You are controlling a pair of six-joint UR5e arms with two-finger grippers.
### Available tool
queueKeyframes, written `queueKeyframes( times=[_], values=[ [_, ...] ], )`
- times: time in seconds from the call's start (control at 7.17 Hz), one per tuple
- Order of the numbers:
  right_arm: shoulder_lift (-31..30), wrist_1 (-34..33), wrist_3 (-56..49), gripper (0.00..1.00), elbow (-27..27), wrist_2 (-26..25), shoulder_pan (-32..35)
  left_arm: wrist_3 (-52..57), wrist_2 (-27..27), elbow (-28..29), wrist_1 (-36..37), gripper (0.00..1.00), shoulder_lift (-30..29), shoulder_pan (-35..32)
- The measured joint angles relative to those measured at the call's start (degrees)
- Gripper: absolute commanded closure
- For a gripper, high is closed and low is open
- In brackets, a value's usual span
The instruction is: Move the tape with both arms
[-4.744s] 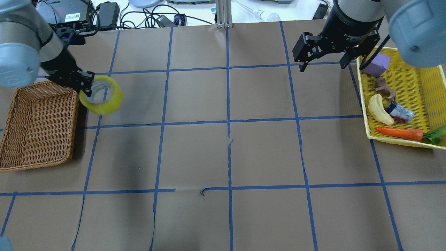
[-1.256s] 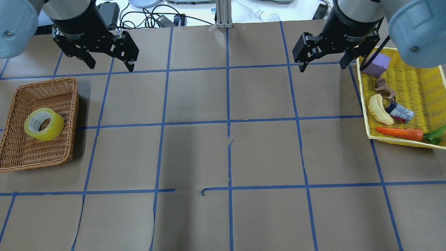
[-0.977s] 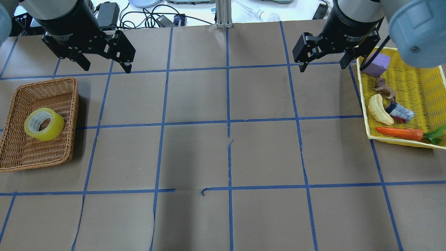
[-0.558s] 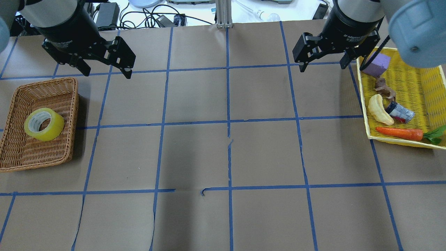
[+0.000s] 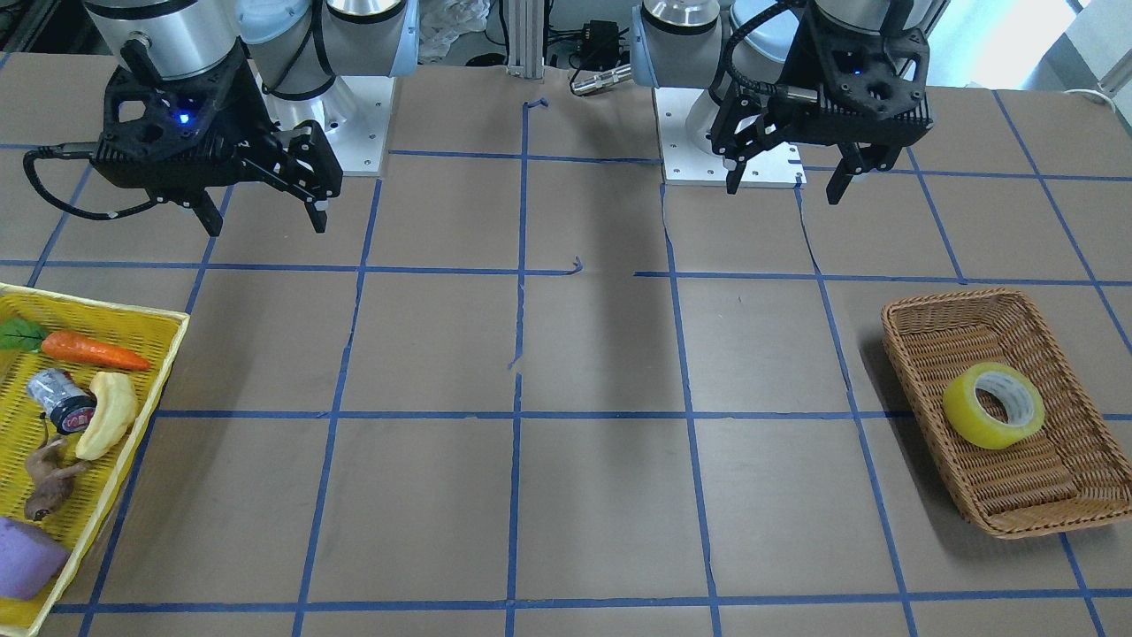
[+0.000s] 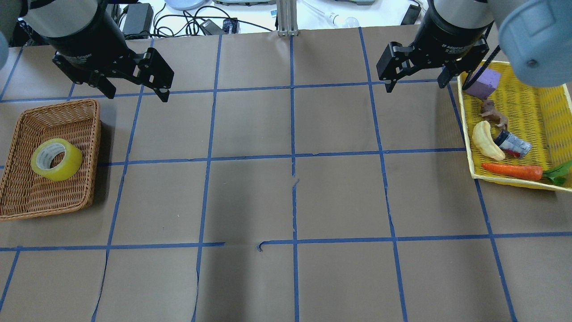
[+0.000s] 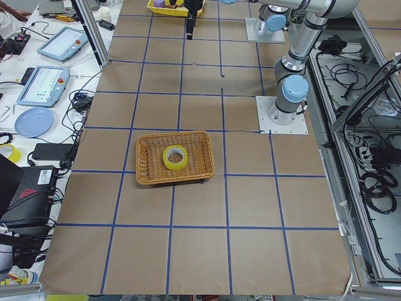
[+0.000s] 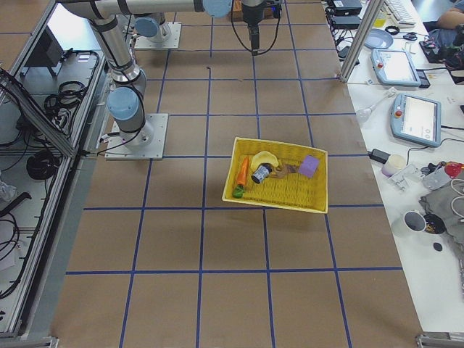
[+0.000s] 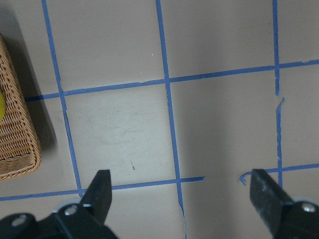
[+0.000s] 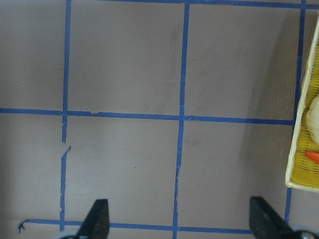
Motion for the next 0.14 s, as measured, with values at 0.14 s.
queueKeyframes(
  times=[0.14],
  values=[
    [0.0, 0.0, 0.0, 0.0, 0.0, 0.0, 0.0, 0.0, 0.0, 0.0, 0.0, 0.01, 0.0, 0.0]
  ],
)
